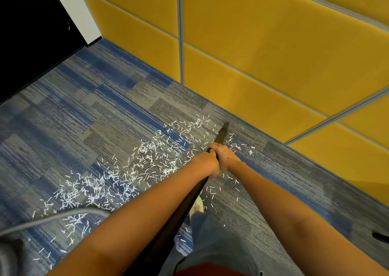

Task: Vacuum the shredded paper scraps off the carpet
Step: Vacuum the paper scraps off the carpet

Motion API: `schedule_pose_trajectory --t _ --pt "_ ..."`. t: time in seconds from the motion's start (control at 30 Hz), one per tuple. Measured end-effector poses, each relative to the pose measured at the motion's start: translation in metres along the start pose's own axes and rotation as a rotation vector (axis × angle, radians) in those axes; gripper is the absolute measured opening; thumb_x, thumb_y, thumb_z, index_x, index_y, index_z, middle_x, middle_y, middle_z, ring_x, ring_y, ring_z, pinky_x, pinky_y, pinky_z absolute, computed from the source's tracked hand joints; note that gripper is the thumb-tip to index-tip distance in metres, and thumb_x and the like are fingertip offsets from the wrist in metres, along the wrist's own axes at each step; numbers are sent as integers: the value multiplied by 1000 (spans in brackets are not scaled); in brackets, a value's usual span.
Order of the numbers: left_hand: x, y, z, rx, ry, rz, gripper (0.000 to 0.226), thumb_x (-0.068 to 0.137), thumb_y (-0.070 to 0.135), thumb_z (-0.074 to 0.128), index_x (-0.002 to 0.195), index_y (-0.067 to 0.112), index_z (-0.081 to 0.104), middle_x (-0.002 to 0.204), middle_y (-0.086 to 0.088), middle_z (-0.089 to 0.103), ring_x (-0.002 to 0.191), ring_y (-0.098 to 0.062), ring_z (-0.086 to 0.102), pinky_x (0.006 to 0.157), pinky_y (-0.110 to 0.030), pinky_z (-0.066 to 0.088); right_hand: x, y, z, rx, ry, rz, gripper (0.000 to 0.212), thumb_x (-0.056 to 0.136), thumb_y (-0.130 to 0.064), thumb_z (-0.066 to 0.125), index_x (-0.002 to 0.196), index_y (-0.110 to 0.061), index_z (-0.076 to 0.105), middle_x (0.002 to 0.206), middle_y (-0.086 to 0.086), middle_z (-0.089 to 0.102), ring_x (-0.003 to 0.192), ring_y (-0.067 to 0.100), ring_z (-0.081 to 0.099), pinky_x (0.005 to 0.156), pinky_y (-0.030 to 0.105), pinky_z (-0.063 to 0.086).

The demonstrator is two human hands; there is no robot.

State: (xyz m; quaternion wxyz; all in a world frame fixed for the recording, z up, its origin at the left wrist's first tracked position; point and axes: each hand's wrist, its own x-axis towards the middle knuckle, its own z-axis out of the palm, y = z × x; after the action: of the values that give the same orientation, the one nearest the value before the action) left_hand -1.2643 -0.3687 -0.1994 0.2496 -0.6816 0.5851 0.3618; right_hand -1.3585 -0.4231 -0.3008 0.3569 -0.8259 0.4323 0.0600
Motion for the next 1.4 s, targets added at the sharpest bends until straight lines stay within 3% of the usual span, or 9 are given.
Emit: schedule_pose_trajectory --t 0.17,0.33,0.57,0.73,0.97,1.1,1.2,1.4 --pt "0 8 -4 32 -6 30 80 92 14 52 151 12 -3 130 -12 47 117 -29 52 86 -36 47 -5 7 -5 -10 6 16 47 80 0 65 124 -10 54 123 12 56 111 30 53 98 43 41" --pt "5 28 -7 71 -19 71 84 92 11 53 151 16 -6 127 -10 48 115 -28 54 78 -34 45 -19 27 -12 -23 35 80 42 78 -1 67 118 -7 57 117 12 58 107 30 56 95 40 43" --pt "8 50 -2 108 -51 136 84 90 8 53 151 11 -4 128 -13 47 113 -30 54 81 -35 47 -36 44 -14 -22 54 123 45 75 -3 70 118 -8 56 116 11 58 104 29 56 93 42 45" --pt "0 42 0 144 -29 158 73 91 11 54 148 9 10 114 -11 52 107 -27 57 78 -32 47 -44 34 -10 -60 69 184 36 77 -8 63 111 -17 57 112 4 60 98 29 59 81 43 51" --pt "-22 27 17 202 -45 216 74 91 10 53 149 10 6 125 -13 49 112 -29 55 81 -34 46 -67 16 15 -48 81 236 46 76 -22 66 121 -22 55 122 3 58 105 30 59 82 41 50" --pt "-35 11 27 232 -74 230 74 91 9 52 149 10 5 116 -14 52 109 -29 56 76 -32 44 -77 -2 35 -73 117 280 50 78 -27 64 127 -22 53 126 2 56 105 31 59 84 42 50" --pt "-44 2 31 262 -63 248 75 91 9 52 149 11 4 125 -15 49 113 -29 54 80 -34 45 -81 -13 44 -79 119 305 51 78 -28 65 127 -22 54 129 1 55 109 30 59 88 42 50" --pt "-55 -19 44 279 -42 260 72 91 10 53 148 11 9 115 -13 52 109 -27 57 76 -32 45 -86 -34 62 -11 144 306 41 76 -26 66 115 -18 58 115 5 60 100 30 61 86 40 50"
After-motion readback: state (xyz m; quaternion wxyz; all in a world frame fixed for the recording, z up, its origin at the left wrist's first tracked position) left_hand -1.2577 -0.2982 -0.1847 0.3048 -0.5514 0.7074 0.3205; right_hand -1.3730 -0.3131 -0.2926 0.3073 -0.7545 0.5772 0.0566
